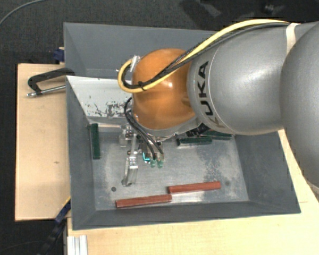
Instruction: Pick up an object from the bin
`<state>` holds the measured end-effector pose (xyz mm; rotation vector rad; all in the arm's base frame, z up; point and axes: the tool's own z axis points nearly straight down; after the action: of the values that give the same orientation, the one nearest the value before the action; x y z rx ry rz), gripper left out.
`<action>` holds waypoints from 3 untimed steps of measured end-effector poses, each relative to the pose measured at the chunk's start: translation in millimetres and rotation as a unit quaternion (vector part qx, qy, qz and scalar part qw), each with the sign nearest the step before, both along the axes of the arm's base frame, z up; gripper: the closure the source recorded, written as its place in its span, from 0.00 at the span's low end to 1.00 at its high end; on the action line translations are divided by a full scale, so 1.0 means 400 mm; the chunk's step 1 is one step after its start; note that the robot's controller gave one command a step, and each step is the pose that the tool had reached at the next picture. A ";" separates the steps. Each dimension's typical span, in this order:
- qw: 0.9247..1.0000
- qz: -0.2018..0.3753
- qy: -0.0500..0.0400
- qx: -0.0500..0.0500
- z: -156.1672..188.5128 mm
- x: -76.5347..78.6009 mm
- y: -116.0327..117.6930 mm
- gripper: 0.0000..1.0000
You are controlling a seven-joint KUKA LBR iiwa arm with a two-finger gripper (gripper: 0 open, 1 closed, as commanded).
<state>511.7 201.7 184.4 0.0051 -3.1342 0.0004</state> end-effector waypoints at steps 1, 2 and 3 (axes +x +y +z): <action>0.977 0.214 -0.002 0.001 -0.286 -0.043 -0.146 0.00; 0.910 0.414 -0.007 0.000 -0.207 -0.020 -0.353 0.00; 0.925 0.380 -0.003 0.000 -0.191 -0.045 -0.567 0.00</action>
Offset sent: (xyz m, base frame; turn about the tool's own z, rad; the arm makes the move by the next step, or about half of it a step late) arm -0.0170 -0.0590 -0.1144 -0.4328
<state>493.5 -25.3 108.2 1.1976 -2.9037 0.0049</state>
